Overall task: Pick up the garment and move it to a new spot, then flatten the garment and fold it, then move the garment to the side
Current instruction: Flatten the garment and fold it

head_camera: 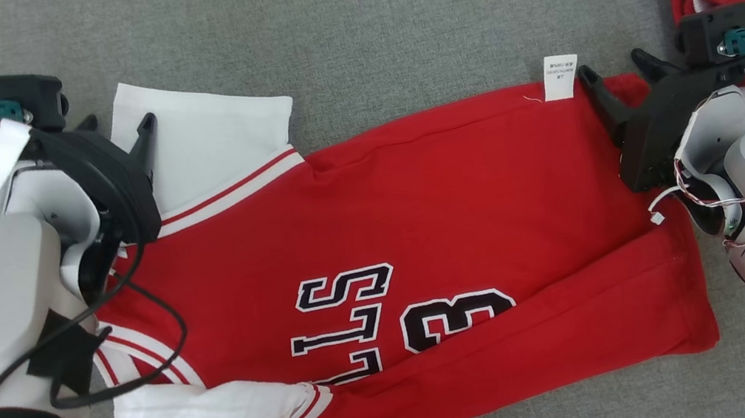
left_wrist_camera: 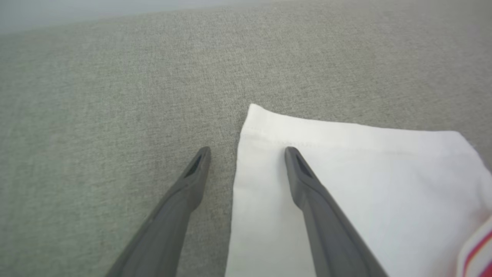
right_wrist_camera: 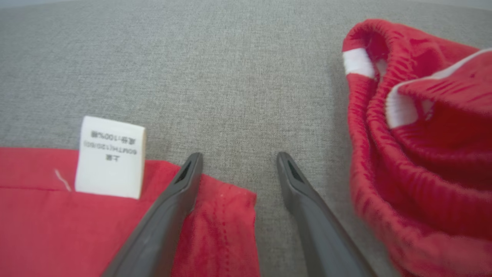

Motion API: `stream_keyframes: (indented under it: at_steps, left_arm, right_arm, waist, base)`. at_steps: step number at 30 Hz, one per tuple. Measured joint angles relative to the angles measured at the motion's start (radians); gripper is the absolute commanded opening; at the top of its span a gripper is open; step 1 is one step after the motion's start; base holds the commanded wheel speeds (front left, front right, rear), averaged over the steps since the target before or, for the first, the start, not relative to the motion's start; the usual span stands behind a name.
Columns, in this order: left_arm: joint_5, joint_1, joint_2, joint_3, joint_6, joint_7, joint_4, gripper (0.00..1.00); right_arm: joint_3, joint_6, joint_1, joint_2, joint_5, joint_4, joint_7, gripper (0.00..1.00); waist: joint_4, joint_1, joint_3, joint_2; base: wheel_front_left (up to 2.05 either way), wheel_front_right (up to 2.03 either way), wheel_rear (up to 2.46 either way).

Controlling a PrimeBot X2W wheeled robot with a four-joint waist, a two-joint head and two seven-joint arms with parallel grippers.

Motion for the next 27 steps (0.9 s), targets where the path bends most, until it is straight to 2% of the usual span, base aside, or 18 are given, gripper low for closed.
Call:
stream_keyframes:
  at_steps: [3,4,5,6,7,18,23,27]
  left_arm:
    - [-0.013,-0.029,0.0,-0.01,0.0,-0.008,0.023,1.0]
    - [-0.018,-0.032,0.0,-0.02,0.0,-0.009,0.025,0.94]
    - [-0.021,-0.033,-0.004,-0.023,0.0,-0.016,0.029,0.56]
    - [-0.021,-0.034,-0.006,-0.03,0.0,-0.02,0.032,0.41]
    - [-0.021,-0.038,-0.008,-0.04,0.0,-0.025,0.037,0.0]
    - [-0.084,-0.086,-0.011,-0.062,0.0,-0.105,0.08,0.0]
    - [-0.125,-0.09,-0.006,-0.069,-0.007,-0.154,0.081,0.0]
    - [-0.145,-0.085,-0.006,-0.087,-0.008,-0.186,0.082,0.0]
  right_arm:
    - [0.002,0.009,-0.001,0.001,0.0,0.015,0.0,1.0]
    - [0.002,0.014,-0.002,0.001,0.001,0.018,0.0,0.4]
    - [0.002,0.019,-0.004,0.001,0.001,0.021,0.0,0.0]
    - [0.002,0.021,-0.006,0.001,0.001,0.023,0.0,0.0]
    - [0.001,0.026,-0.007,0.001,0.002,0.026,0.0,0.0]
    - [-0.005,0.053,-0.025,-0.001,0.002,0.065,-0.032,0.0]
    - [-0.011,0.054,-0.025,-0.001,0.002,0.083,-0.085,0.0]
    - [-0.015,0.07,-0.025,-0.001,0.002,0.089,-0.127,0.0]
  waist:
    - [-0.004,0.0,0.008,0.0]
    - [-0.004,0.0,0.01,0.0]
    - [-0.004,0.0,0.011,0.0]
    - [-0.004,0.0,0.012,0.0]
    - [-0.003,0.0,0.012,0.0]
    - [0.02,0.0,-0.019,0.0001]
    - [0.032,0.0,-0.047,0.0]
    - [0.042,0.0,-0.072,0.0]
  base:
    - [0.0,0.0,0.0]
    - [0.0,0.0,0.0]
    - [0.0,0.0,0.0]
    - [0.0,0.0,0.0]
    - [0.0,0.0,0.0]
    - [0.0,0.0,0.0]
    - [0.0,0.0,0.0]
    - [0.0,0.0,0.0]
